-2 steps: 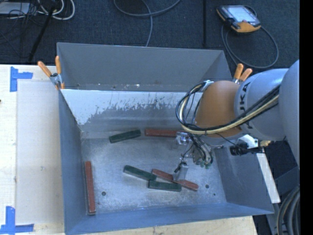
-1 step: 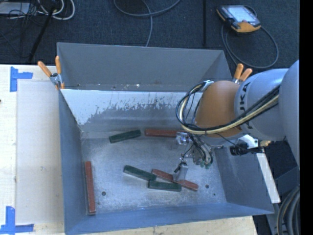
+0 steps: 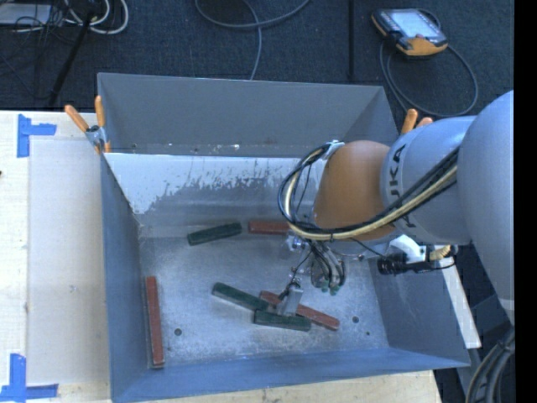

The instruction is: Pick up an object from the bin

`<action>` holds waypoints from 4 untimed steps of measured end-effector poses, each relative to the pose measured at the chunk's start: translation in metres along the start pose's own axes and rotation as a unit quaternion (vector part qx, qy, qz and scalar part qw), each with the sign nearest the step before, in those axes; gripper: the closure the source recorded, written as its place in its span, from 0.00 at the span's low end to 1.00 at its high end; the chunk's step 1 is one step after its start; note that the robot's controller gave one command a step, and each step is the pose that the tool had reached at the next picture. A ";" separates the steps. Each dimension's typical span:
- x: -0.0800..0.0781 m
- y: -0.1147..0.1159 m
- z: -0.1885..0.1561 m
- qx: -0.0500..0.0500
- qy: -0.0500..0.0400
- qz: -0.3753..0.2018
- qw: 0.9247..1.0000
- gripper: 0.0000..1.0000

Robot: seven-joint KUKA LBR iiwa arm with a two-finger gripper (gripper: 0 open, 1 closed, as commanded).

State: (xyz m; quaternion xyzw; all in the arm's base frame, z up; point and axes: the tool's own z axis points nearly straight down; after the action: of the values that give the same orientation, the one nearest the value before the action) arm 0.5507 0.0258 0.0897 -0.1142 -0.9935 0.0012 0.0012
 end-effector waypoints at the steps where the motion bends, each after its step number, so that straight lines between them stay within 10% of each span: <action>1: 0.024 0.023 -0.010 -0.003 0.000 -0.019 1.000 0.00; 2: 0.038 0.022 -0.001 0.000 -0.001 -0.037 0.999 0.00; 3: -0.030 0.024 0.012 -0.001 -0.001 0.018 1.000 1.00; 4: -0.030 0.024 0.012 -0.001 -0.001 0.017 1.000 0.00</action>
Offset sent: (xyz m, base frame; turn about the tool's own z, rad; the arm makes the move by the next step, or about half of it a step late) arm -0.0484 0.0680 -0.0142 -0.1254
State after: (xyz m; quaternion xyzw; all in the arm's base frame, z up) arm 0.5856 0.0423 0.0779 -0.1313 -0.9913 0.0003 0.0002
